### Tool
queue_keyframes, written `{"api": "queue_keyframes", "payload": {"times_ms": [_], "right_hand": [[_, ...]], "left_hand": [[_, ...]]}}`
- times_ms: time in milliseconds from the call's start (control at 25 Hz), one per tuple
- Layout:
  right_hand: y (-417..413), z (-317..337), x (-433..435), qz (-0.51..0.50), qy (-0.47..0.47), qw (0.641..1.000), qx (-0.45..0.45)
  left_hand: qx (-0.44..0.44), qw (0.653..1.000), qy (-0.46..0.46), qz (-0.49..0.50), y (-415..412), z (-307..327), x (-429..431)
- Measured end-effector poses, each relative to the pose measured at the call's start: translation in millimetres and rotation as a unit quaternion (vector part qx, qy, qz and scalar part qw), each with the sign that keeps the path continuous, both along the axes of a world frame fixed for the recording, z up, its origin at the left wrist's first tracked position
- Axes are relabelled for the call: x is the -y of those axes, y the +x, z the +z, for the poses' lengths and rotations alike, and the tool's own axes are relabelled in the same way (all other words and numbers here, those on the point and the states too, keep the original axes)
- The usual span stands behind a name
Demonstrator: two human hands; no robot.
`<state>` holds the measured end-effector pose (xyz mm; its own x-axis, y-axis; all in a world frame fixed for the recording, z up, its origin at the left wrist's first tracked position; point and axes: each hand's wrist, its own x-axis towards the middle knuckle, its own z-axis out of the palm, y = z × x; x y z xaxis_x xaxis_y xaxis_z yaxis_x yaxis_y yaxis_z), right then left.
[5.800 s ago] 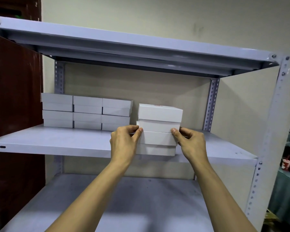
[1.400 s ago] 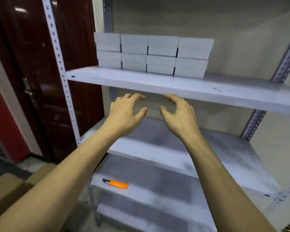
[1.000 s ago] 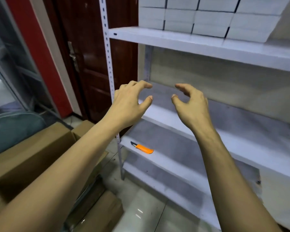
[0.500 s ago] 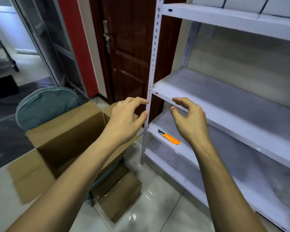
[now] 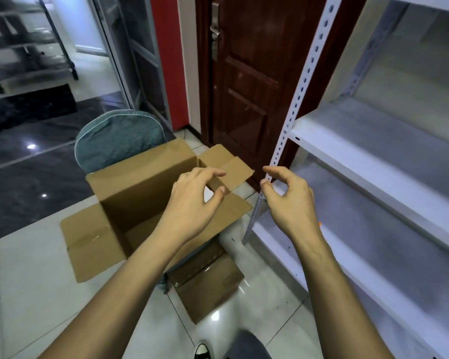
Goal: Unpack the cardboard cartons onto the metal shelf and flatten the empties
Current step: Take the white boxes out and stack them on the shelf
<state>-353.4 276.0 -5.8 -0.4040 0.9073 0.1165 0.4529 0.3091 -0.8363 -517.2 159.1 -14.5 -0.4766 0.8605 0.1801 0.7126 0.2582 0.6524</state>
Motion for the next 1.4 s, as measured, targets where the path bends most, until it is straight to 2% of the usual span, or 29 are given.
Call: {"api": "queue_keyframes", "payload": {"times_ms": [520,840,1040,1280,1400], "right_hand": [[-92.6,-66.5,-89.3,0.132,-0.052,0.989,0.049],[-138.9,-105.3,-110.4,0.174,-0.082,0.977,0.096],[-171.6,-141.8,-120.5,0.177,-0.102,0.969,0.142],[-207.4,-206.7,-144.9,0.204,-0.077,0.957,0.189],[-228.4,-244.4,-160.6,0.238,-0.056,0.941,0.234]], "left_hand": [[0.036,0.988,-0.063,0.138,-64.7,-58.6,-28.5],[0.087,0.971,-0.100,0.200,-90.3,-101.6,-22.7],[0.090,0.973,-0.117,0.180,-111.6,-141.6,-26.1],[0.120,0.963,-0.178,0.162,-134.8,-207.0,-38.0],[0.134,0.960,-0.193,0.156,-148.3,-242.1,-47.9]]}}
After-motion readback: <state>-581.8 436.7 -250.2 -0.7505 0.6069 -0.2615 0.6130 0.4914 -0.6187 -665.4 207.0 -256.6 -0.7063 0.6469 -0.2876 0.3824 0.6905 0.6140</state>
